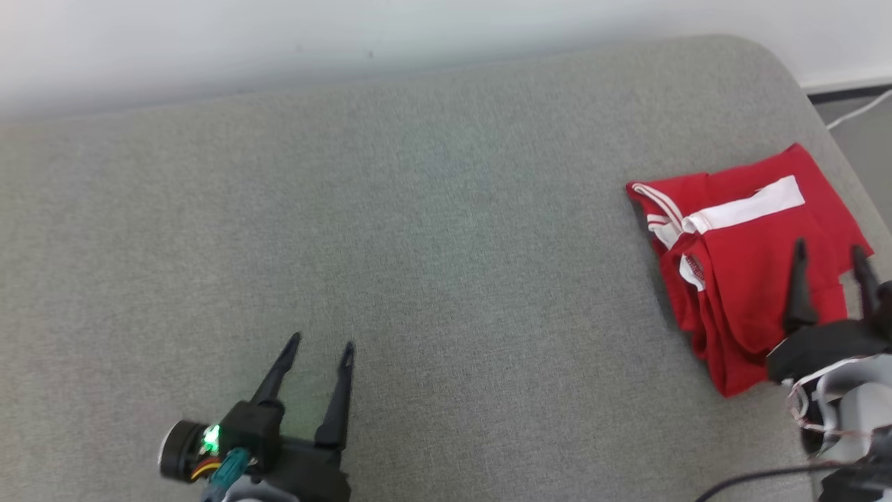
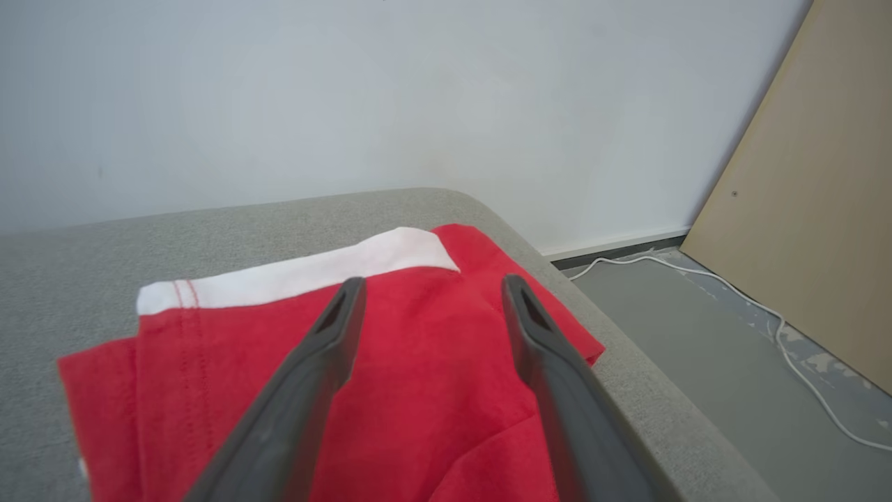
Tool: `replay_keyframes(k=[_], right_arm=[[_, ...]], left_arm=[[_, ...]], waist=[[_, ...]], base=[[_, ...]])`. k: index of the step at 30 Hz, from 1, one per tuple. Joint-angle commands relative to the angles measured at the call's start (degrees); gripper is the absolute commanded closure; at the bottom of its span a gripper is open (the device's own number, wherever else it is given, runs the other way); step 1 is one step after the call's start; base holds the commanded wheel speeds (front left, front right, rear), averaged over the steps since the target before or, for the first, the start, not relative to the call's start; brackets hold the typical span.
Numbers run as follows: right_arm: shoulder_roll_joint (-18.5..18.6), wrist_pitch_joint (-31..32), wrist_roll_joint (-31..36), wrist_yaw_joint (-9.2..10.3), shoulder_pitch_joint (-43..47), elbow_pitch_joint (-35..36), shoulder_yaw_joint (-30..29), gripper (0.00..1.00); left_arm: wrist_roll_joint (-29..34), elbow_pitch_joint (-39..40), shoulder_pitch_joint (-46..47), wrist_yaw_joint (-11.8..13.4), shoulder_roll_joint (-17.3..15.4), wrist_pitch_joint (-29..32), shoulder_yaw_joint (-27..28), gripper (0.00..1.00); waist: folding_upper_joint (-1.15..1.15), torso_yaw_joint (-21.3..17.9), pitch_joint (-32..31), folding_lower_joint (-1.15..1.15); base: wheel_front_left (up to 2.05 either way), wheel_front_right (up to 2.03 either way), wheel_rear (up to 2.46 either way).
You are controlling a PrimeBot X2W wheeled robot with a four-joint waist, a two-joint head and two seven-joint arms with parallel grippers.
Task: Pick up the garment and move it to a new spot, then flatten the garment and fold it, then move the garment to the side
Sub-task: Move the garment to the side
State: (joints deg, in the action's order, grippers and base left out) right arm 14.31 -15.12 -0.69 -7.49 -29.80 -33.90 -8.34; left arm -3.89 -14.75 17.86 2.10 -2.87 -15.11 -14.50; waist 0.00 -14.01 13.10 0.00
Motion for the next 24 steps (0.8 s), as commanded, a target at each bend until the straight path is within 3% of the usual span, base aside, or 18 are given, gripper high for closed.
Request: replay_keyframes(k=[1,14,24], right_arm=[[-0.8,0.0,-1.0,0.02,2.0,1.8,1.2,0.00],[-5.0,0.0,-5.2,0.02,13.7,13.3,12.0,0.00],[-6.8,0.0,-6.4,0.02,18.0,15.7,13.2,0.00]], left_arm=[[-0.2,0.2,-1.8,0.5,-0.1,0.0,1.1,0.00],[-1.2,1.6,-10.6,3.0,0.0,0.0,10.1,0.00],[-0.9,1.7,-13.1,3.1,-0.1,0.0,13.2,0.00]], waist=[[0.00,1.0,-2.4,0.00],[0.00,4.9,-10.2,0.00],[0.00,7.5,-12.6,0.00]], base=[[0.00,0.00,0.00],[0.00,0.00,0.00],[0.00,0.00,0.00]])
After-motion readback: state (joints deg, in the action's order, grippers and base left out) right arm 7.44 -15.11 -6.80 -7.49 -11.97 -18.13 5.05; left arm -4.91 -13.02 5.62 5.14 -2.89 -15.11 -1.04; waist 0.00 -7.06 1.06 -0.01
